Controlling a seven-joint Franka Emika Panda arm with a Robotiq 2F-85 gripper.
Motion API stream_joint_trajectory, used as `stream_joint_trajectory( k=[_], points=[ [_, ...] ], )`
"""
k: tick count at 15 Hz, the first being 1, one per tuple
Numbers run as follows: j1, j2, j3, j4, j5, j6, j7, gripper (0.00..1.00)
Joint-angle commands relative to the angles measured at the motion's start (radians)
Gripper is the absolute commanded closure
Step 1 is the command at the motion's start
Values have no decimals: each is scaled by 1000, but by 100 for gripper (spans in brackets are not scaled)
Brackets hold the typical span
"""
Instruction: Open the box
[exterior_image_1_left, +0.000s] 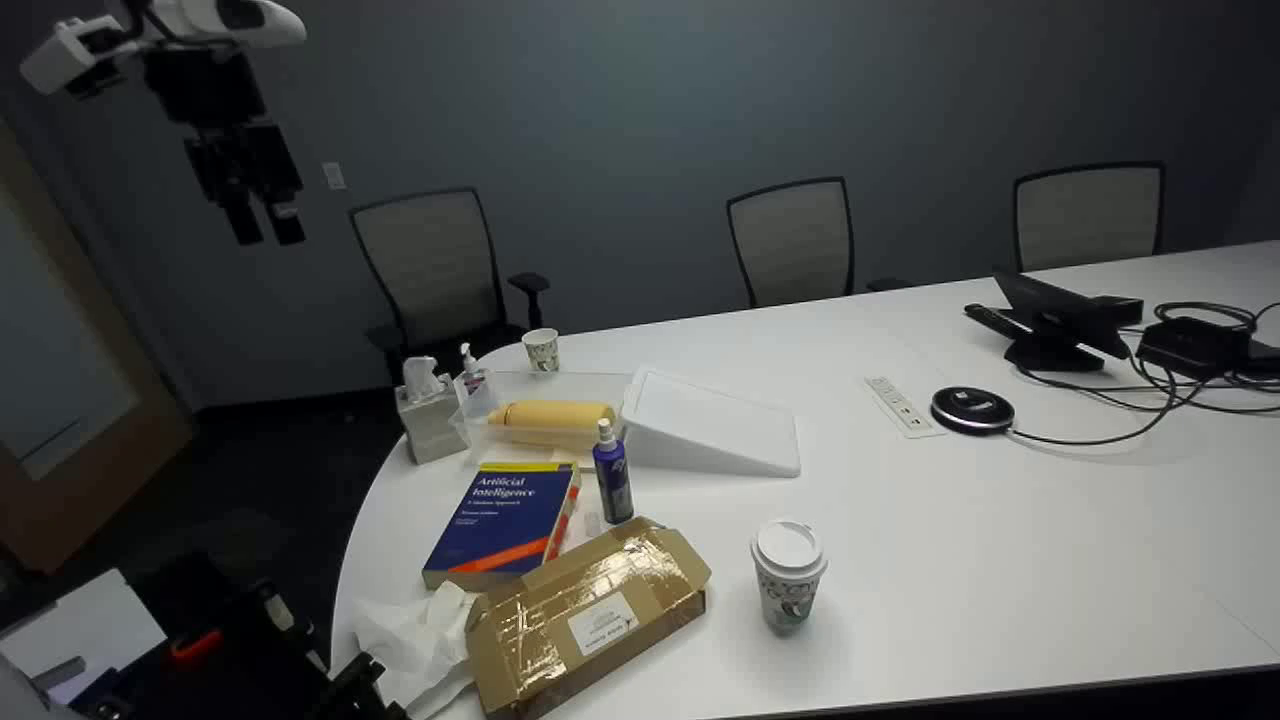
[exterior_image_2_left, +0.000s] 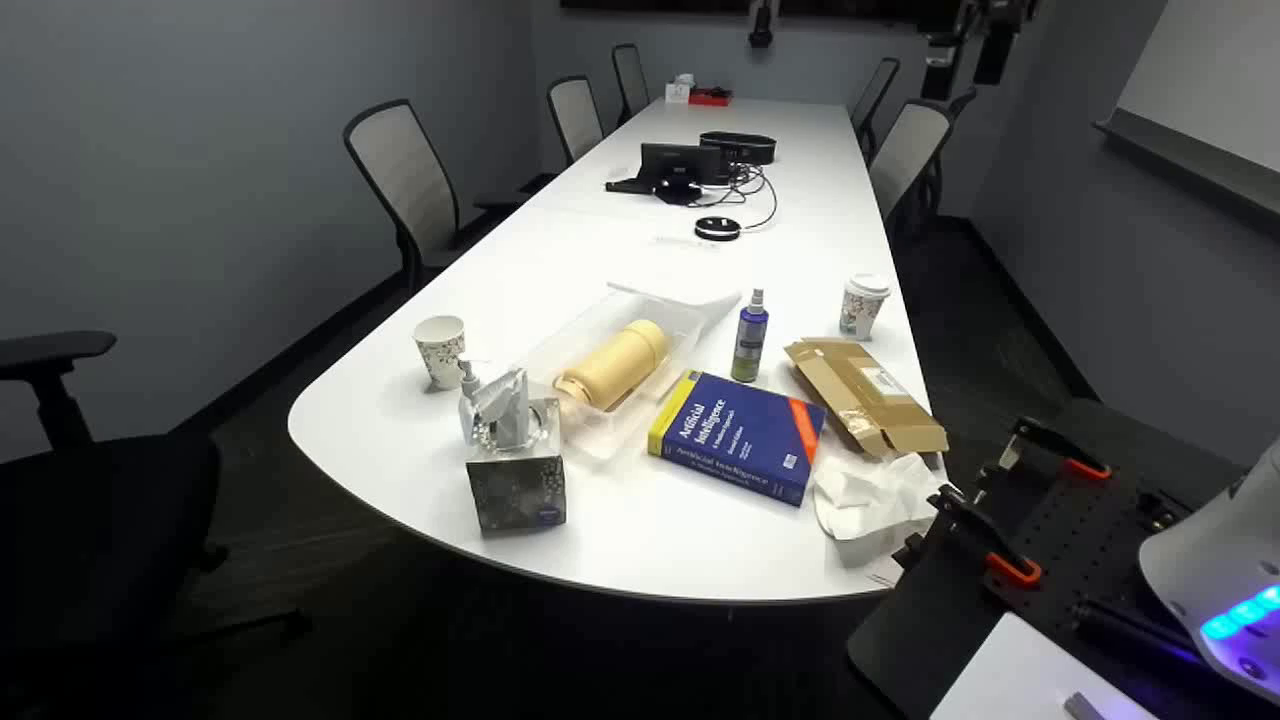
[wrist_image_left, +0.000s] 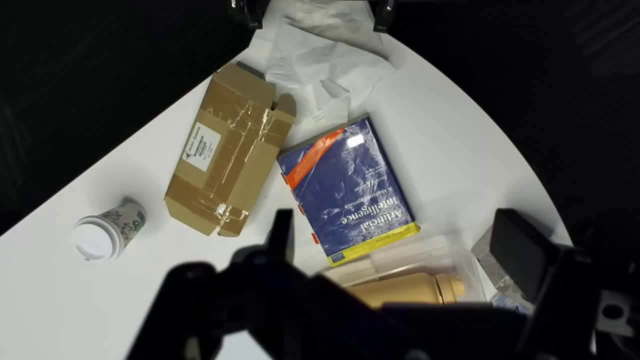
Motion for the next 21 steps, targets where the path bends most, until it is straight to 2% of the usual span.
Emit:
stream_joint_trajectory(
  k=[1, 4, 6, 8, 11, 14, 17, 19, 20, 21],
  points=[
    [9, 1, -7, 2, -4, -2, 4, 0],
    [9, 1, -7, 2, -4, -2, 4, 0],
    [-25, 38, 24, 18, -55, -20, 83, 0],
    [-60, 105, 44, 18, -129, 16, 181, 0],
    [-102, 243, 59, 9, -250, 88, 326, 0],
    [-130, 440, 72, 20, -395, 165, 526, 0],
    [-106, 653, 37, 54, -553, 175, 743, 0],
    [-78, 792, -12, 97, -587, 155, 807, 0],
    [-58, 662, -22, 21, -555, 184, 748, 0],
    [-49, 715, -39, 32, -558, 191, 760, 0]
  ],
)
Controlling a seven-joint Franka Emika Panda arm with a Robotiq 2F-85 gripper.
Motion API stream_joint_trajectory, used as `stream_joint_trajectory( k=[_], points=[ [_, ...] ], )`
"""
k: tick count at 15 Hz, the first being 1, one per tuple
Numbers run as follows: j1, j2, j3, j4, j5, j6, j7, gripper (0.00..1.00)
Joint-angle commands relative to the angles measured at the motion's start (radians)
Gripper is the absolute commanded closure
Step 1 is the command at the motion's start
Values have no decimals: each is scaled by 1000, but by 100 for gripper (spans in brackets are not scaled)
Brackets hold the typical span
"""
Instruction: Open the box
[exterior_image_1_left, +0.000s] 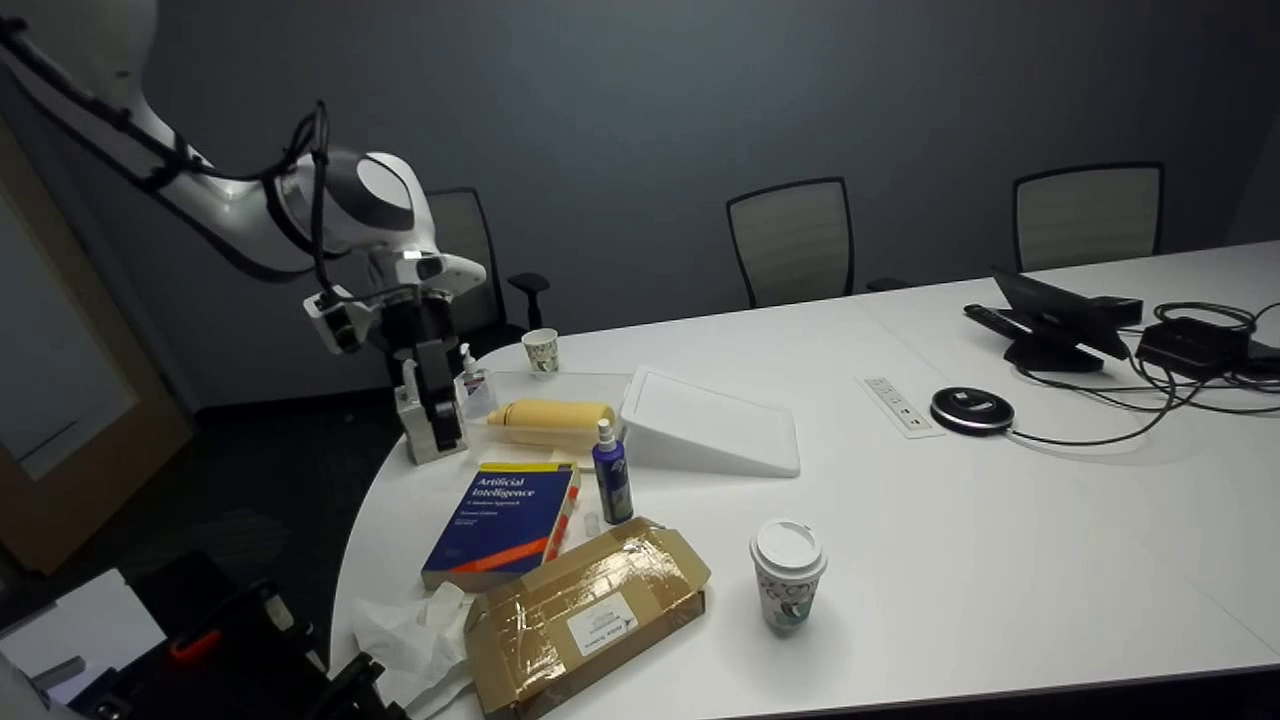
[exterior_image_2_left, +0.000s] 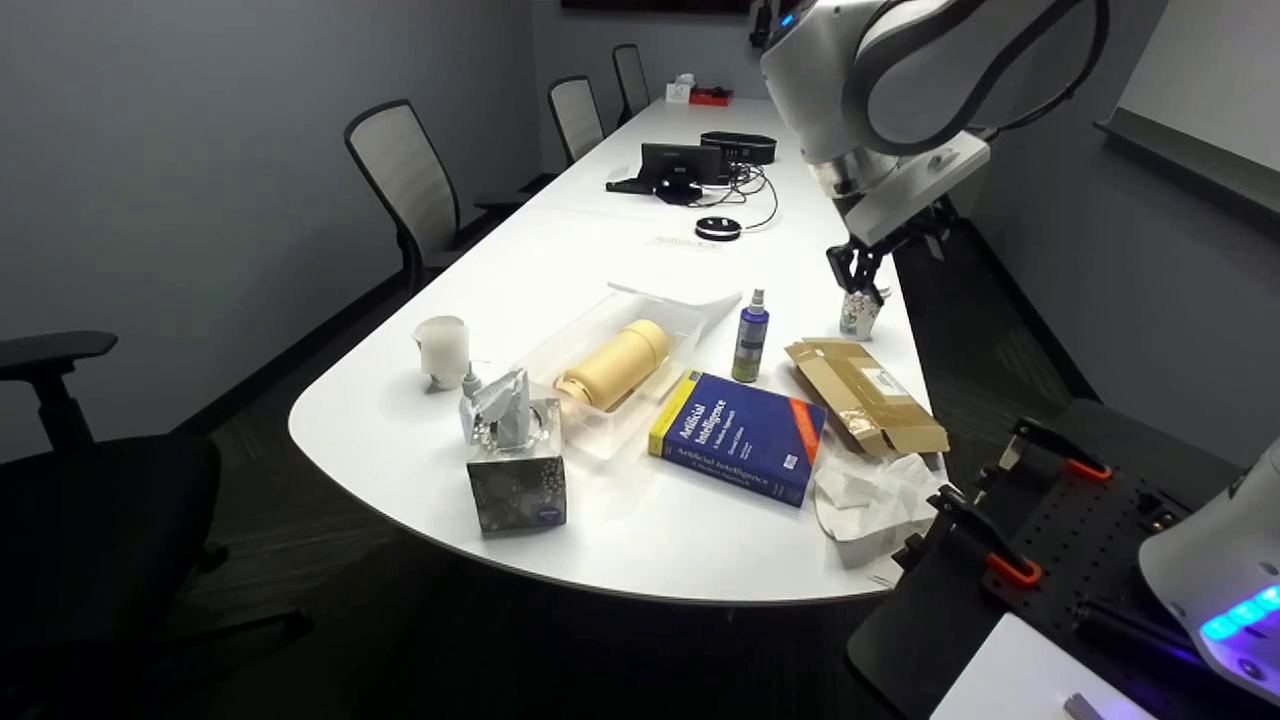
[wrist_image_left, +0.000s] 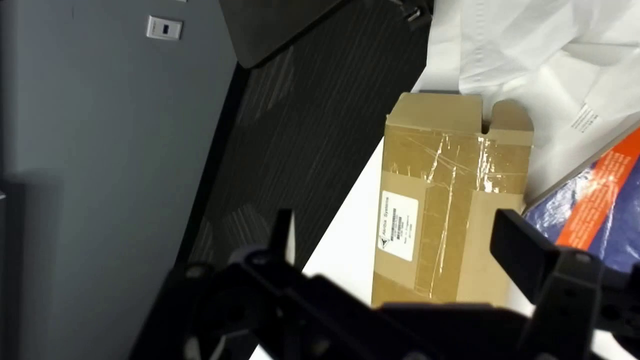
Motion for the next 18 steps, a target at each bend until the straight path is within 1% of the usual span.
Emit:
stream_joint_trajectory(
  k=[1, 3, 6, 8, 10, 14, 18],
  points=[
    [53, 18, -56, 8, 6, 4, -4, 0],
    [56, 4, -59, 11, 5, 3, -5, 0],
    [90, 148, -78, 82, -59, -21, 72, 0],
    [115, 236, -100, 121, -100, -17, 103, 0],
    [145, 336, -122, 185, -142, -17, 122, 0],
    [191, 510, -169, 327, -203, -27, 112, 0],
    [211, 655, -204, 468, -229, -30, 95, 0]
  ],
)
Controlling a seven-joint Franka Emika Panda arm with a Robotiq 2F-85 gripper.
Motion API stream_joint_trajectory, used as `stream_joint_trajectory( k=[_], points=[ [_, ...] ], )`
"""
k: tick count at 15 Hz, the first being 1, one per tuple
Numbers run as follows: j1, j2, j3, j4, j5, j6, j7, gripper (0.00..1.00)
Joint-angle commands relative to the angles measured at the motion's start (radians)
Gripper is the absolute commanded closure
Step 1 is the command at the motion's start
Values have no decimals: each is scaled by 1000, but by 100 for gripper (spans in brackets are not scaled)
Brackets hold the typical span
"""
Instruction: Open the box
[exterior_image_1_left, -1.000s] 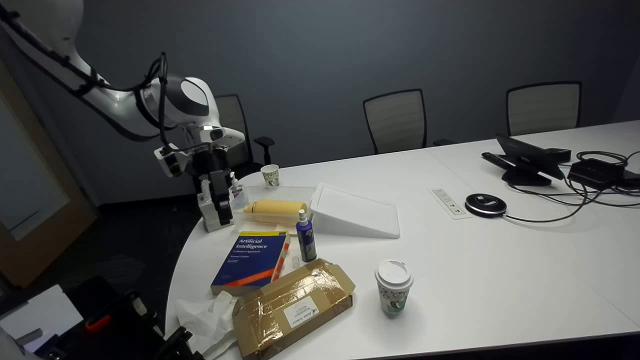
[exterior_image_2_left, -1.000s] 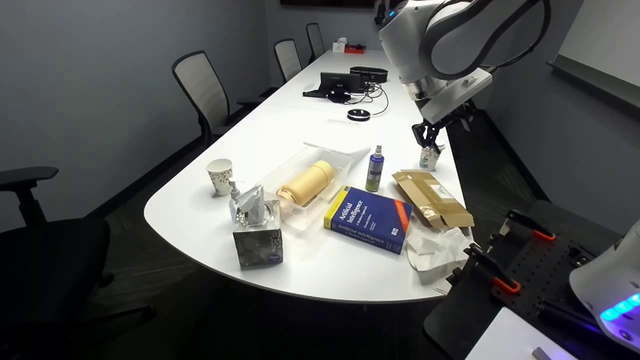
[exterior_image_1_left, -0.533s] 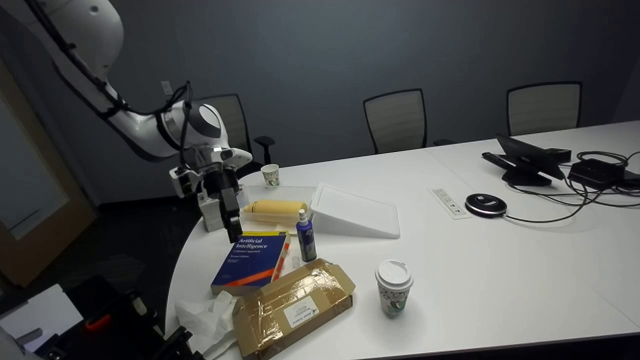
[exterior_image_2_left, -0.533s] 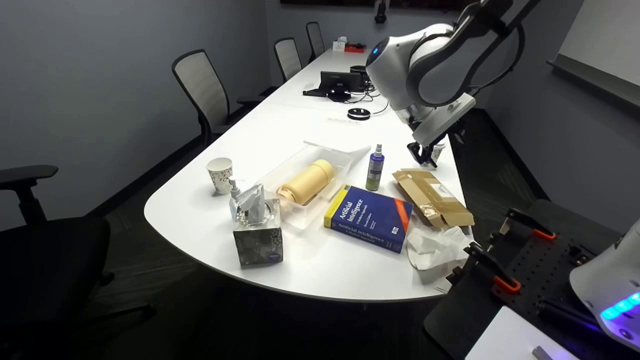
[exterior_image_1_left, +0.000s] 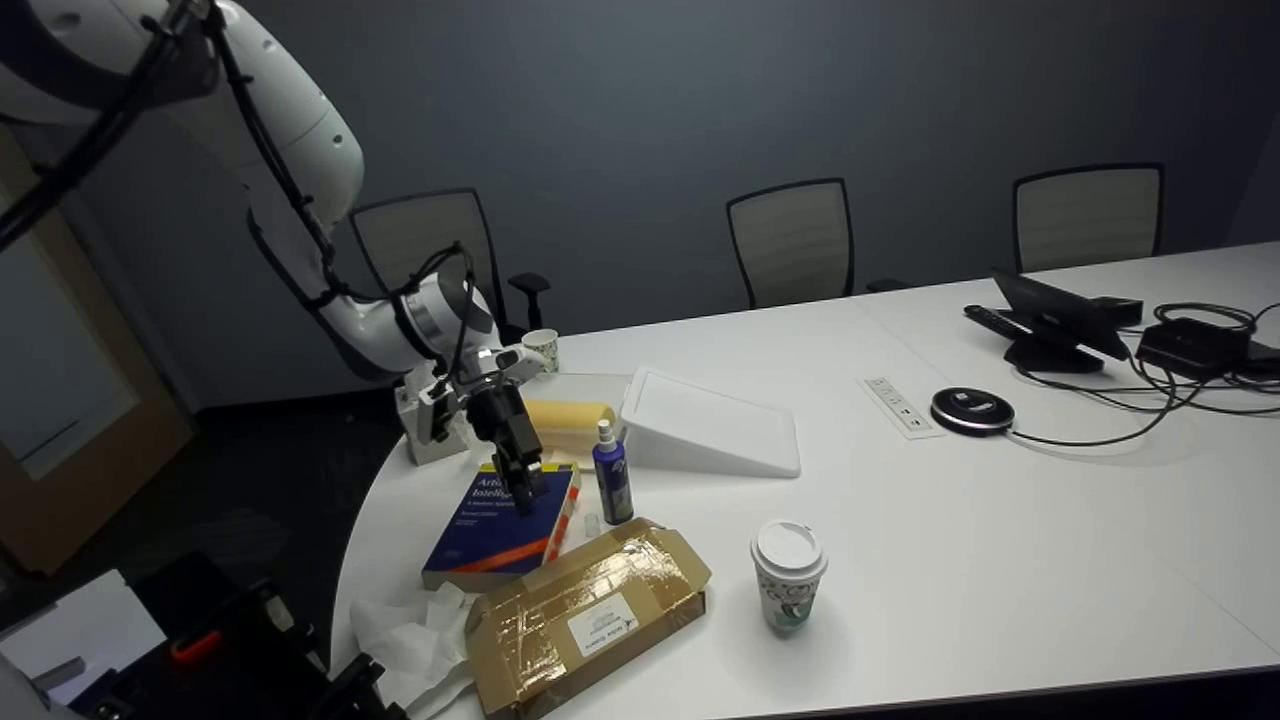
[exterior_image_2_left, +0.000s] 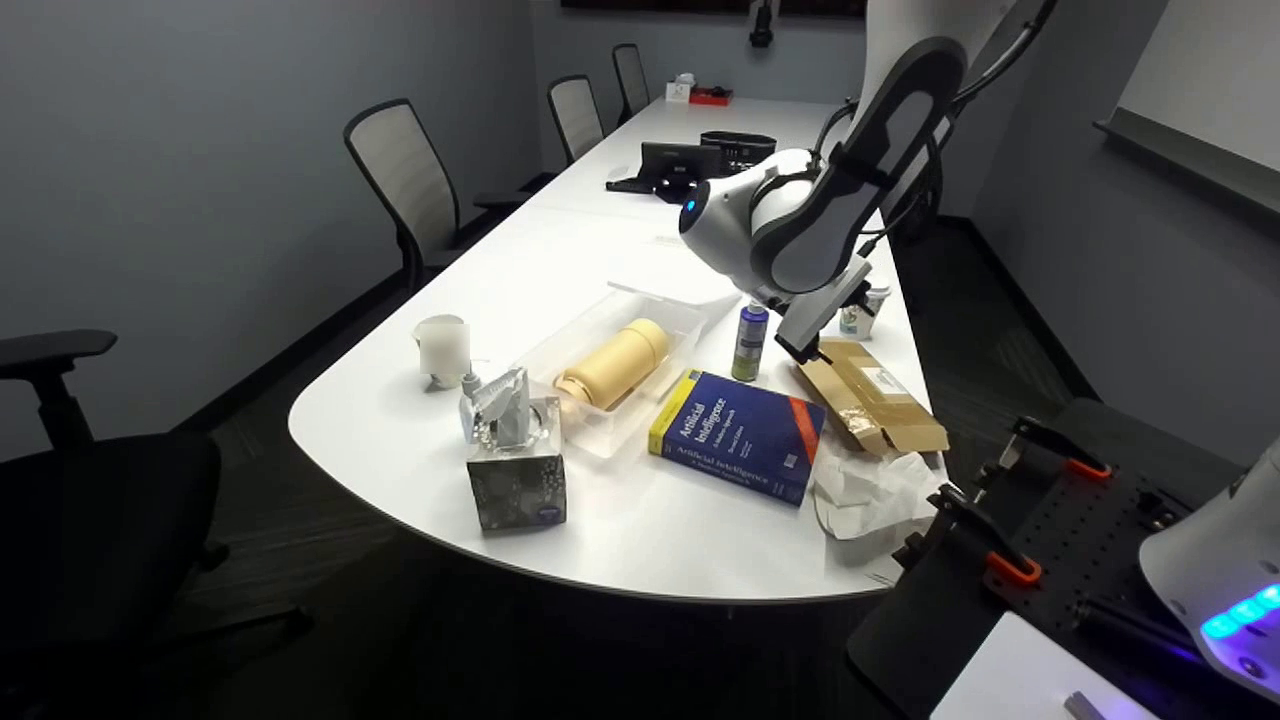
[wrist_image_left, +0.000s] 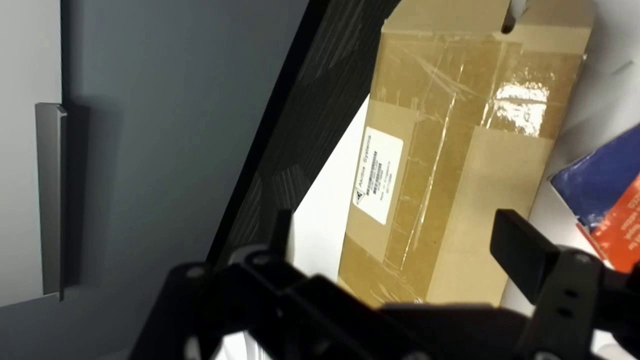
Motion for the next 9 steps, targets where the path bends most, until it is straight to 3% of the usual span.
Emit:
stream_joint_trajectory(
  k=[1, 9],
  points=[
    [29, 130, -33, 139, -14, -33, -10, 0],
    [51, 324, -67, 318, 9, -54, -8, 0]
  ],
)
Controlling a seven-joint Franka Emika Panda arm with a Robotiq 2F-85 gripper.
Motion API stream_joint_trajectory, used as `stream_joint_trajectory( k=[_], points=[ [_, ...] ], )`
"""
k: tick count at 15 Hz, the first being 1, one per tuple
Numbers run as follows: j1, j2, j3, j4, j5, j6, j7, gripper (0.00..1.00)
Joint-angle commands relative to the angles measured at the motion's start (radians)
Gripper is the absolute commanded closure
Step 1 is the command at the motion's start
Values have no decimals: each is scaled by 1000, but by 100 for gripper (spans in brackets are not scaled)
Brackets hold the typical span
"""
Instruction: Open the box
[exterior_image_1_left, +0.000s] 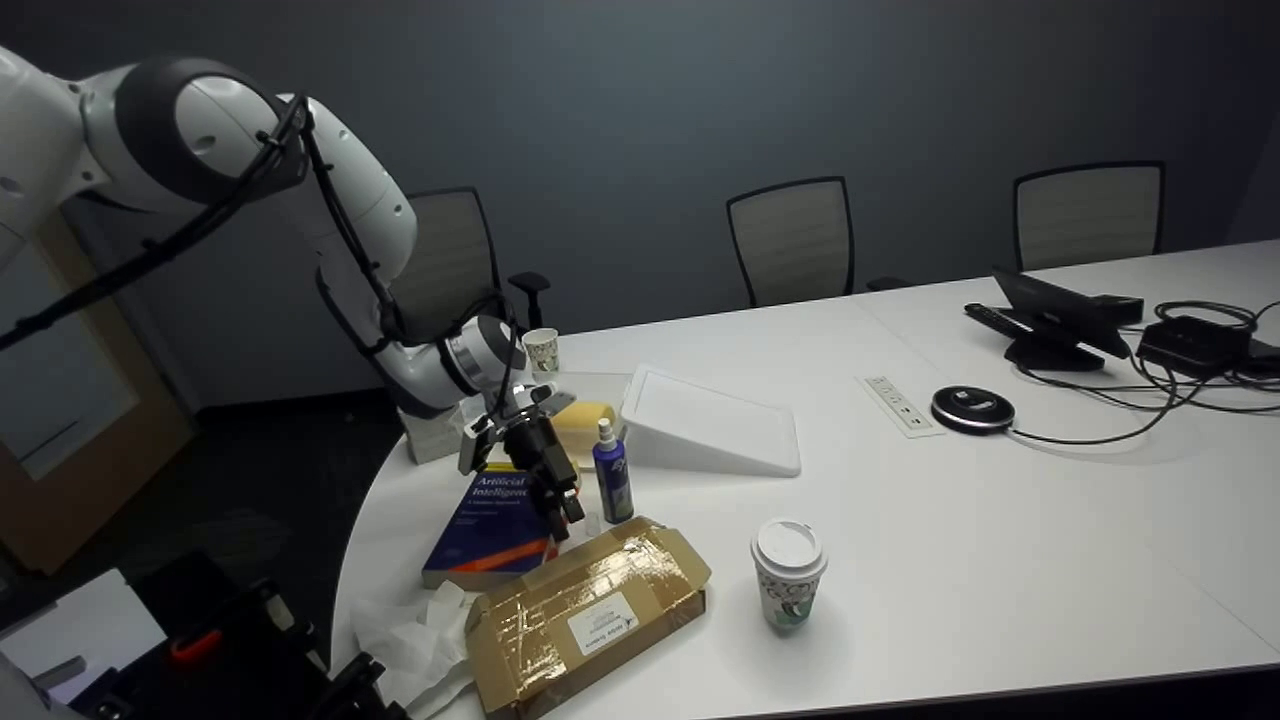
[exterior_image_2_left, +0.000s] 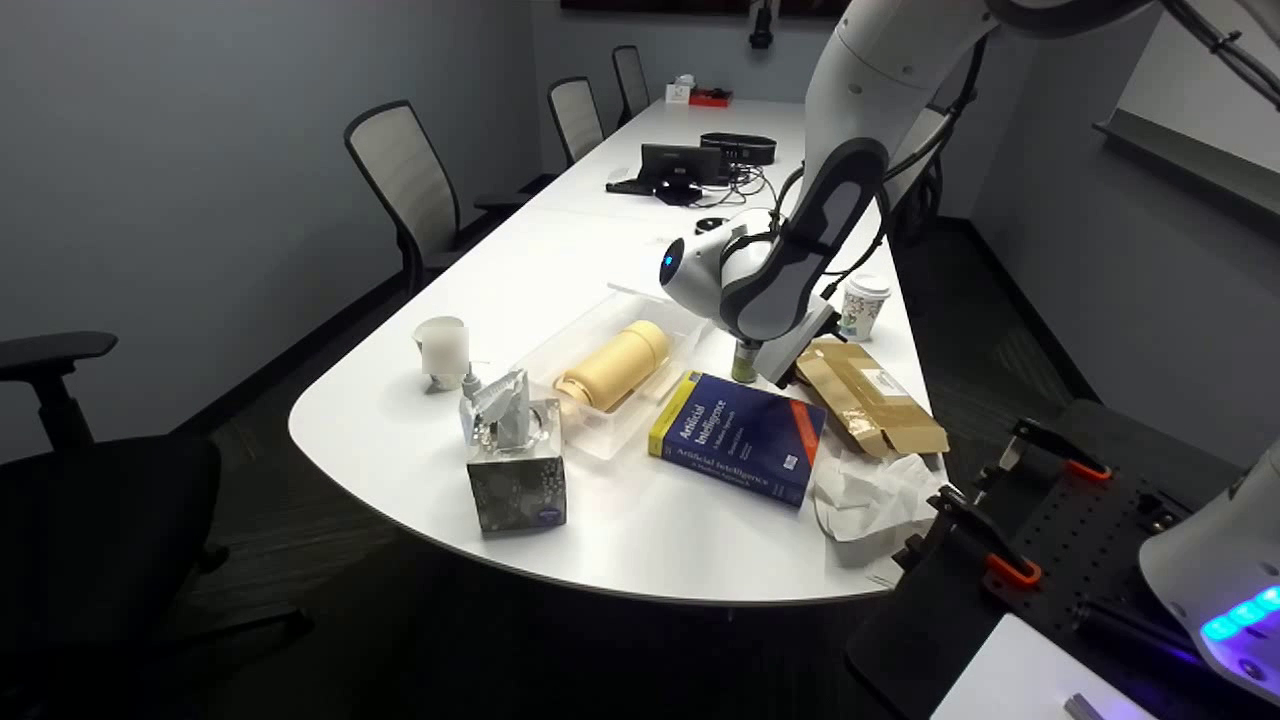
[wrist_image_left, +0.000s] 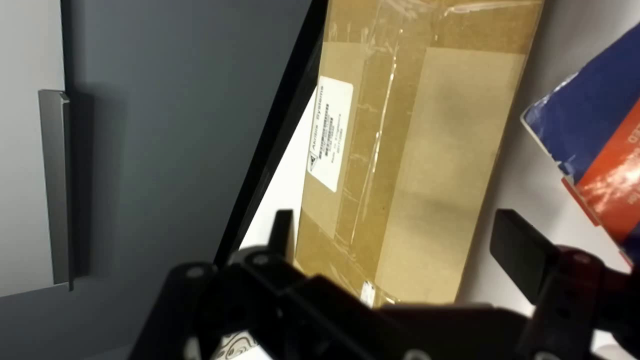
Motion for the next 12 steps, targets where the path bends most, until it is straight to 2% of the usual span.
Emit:
stream_joint_trajectory(
  k=[1, 4, 5, 6, 8, 12],
  points=[
    [34, 70, -26, 83, 14, -49, -5, 0],
    [40, 105, -36, 111, 15, -59, -5, 0],
    [43, 110, -37, 115, 17, -62, -4, 4],
    [44, 114, -38, 117, 17, -65, -3, 26],
    [44, 121, -41, 119, 17, -74, 1, 32],
    [42, 123, -44, 108, 18, -85, 8, 64]
  ],
)
